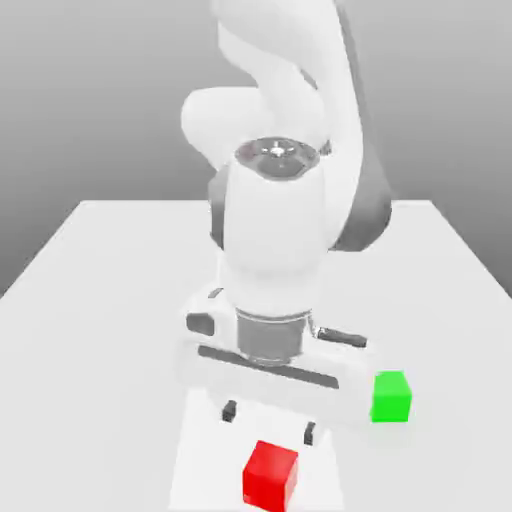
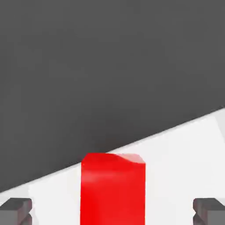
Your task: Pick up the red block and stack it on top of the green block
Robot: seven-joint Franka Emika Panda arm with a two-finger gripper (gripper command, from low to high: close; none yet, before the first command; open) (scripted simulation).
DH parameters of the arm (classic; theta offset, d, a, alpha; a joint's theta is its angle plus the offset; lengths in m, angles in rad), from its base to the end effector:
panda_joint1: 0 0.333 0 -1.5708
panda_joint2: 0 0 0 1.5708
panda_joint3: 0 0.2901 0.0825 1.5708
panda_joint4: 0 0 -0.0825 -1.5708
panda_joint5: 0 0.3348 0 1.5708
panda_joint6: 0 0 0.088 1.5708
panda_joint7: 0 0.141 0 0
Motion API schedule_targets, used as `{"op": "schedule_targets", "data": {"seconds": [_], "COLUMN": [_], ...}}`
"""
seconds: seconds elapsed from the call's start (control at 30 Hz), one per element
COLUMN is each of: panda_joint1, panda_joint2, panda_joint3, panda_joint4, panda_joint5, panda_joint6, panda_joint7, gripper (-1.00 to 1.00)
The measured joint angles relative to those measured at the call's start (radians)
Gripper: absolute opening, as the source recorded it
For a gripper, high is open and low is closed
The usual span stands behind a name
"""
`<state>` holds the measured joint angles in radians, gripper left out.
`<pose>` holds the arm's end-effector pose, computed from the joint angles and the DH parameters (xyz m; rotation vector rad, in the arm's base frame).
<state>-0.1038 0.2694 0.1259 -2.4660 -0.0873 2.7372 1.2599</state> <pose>0.4531 0.0155 0.1759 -2.6241 1.7233 -0.0075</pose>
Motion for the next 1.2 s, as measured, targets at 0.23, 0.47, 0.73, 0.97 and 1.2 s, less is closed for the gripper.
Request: {"op": "schedule_targets", "data": {"seconds": [0.23, 0.47, 0.73, 0.97, 1.2], "panda_joint1": [0.021, 0.005, 0.172, 0.277, 0.268], "panda_joint2": [0.104, -0.011, -0.268, -0.360, -0.187], "panda_joint3": [-0.026, -0.002, 0.165, 0.226, 0.198], "panda_joint4": [0.015, -0.004, -0.188, -0.321, -0.318], "panda_joint5": [-0.028, 0.010, 0.158, 0.154, -0.022], "panda_joint6": [0.086, -0.010, -0.072, -0.033, 0.126], "panda_joint7": [0.023, -0.005, -0.078, -0.052, 0.074], "gripper": [-1.00, -1.00, -1.00, -1.00, -1.00]}}
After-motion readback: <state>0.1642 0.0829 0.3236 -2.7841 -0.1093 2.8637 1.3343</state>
